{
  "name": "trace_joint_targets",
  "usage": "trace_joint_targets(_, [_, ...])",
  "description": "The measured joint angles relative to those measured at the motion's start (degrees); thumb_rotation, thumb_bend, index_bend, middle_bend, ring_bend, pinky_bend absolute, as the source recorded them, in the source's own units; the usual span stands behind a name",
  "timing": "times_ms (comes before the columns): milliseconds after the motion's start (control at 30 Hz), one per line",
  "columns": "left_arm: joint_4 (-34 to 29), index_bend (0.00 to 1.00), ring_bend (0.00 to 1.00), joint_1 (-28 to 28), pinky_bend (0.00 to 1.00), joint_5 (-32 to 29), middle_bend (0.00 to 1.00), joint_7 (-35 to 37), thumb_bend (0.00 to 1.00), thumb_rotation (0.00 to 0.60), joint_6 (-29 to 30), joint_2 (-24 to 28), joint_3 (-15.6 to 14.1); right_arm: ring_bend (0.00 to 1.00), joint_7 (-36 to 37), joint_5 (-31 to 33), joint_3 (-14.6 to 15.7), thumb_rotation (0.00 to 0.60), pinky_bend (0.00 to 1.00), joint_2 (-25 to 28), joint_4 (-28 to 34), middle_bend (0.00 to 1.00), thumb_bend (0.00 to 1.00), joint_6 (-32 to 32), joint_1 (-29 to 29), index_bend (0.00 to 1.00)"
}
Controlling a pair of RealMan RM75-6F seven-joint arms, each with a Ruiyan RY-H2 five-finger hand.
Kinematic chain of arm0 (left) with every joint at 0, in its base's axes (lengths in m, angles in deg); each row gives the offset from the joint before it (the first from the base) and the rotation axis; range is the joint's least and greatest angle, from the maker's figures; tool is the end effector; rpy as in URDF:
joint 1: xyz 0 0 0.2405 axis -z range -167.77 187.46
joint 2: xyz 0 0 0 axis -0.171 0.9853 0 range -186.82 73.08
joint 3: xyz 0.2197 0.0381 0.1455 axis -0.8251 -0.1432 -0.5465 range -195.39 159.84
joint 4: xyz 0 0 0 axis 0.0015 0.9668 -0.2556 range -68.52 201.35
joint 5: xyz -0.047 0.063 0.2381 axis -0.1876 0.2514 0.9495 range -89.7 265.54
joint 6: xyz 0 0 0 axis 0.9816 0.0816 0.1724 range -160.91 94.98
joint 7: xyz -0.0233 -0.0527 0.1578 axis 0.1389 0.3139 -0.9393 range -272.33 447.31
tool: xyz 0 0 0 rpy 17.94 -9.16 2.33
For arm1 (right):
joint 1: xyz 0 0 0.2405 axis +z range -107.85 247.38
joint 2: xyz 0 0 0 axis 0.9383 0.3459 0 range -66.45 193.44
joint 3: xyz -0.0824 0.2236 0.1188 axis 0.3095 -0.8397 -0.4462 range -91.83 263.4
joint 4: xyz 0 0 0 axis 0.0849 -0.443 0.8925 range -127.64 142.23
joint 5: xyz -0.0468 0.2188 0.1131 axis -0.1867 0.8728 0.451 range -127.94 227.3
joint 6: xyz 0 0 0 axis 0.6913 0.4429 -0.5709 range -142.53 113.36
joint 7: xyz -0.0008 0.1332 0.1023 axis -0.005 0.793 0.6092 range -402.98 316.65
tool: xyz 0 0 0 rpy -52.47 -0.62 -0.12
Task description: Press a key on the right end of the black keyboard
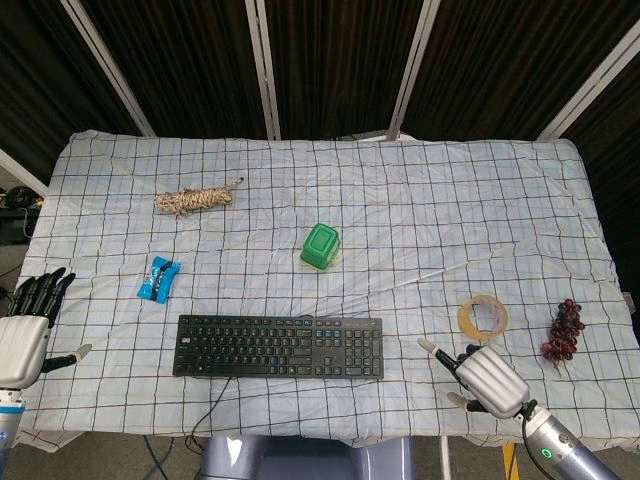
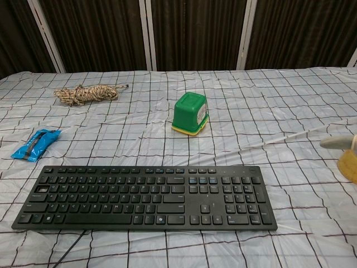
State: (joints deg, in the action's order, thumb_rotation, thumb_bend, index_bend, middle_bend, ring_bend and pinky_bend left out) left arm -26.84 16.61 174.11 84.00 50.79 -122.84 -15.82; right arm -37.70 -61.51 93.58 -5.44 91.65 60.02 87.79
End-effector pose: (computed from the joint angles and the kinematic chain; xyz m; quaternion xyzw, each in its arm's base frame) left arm -0.3235 0.2152 0.1067 -0.6134 -0.3839 -0.3843 0.5733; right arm -0.2851 -0.2074 0.0296 0.8101 -0.3104 0.3751 0.3268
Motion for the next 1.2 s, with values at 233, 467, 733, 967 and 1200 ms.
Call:
trace_joint_targets(233, [-0.1,0.0,0.0,0.0,0.0,0.3,0.0,0.1,0.0,0.6,0.2,0.1,-0.1,0.79,-1.5,1.1,0.6,0.6,0.66,-1.1,0.9,0.82,0.39,-5.4,1.8,0.0])
trace_joint_targets(467, [-0.1,0.0,0.0,0.0,0.0,0.2,0.0,0.1,0.0,0.6,0.1,0.2,0.0,0.79,-5.6,5.2,0.0,0.6,0.66,-3.2,2.9,0.82,0.4,-11.0,3.2,0.0])
trace_joint_targets(733, [-0.1,0.0,0.0,0.1,0.0,0.0,0.0,0.3,0.0,0.6,-0.1,0.3,0.0,0.8,-9.6,10.3,-1.0,0.6,0.66,-6.3,4.2,0.82,0.42,-15.4,4.1,0.01])
trace_joint_targets(967, [0.1,0.0,0.0,0.1,0.0,0.0,0.0,-0.1,0.0,0.6,0.1,0.2,0.2,0.8,-11.1,12.6,-1.6,0.6,0.66,-8.2,5.3,0.82,0.41,-16.7,4.6,0.02])
trace_joint_targets(1200, [0.0,0.0,0.0,0.0,0.0,-0.3,0.0,-0.1,0.0,0.6,0.1,0.2,0.3,0.8,-13.7,15.1,-2.1,0.6,0.66,-10.5,6.8,0.82,0.42,-18.7,5.5,0.06])
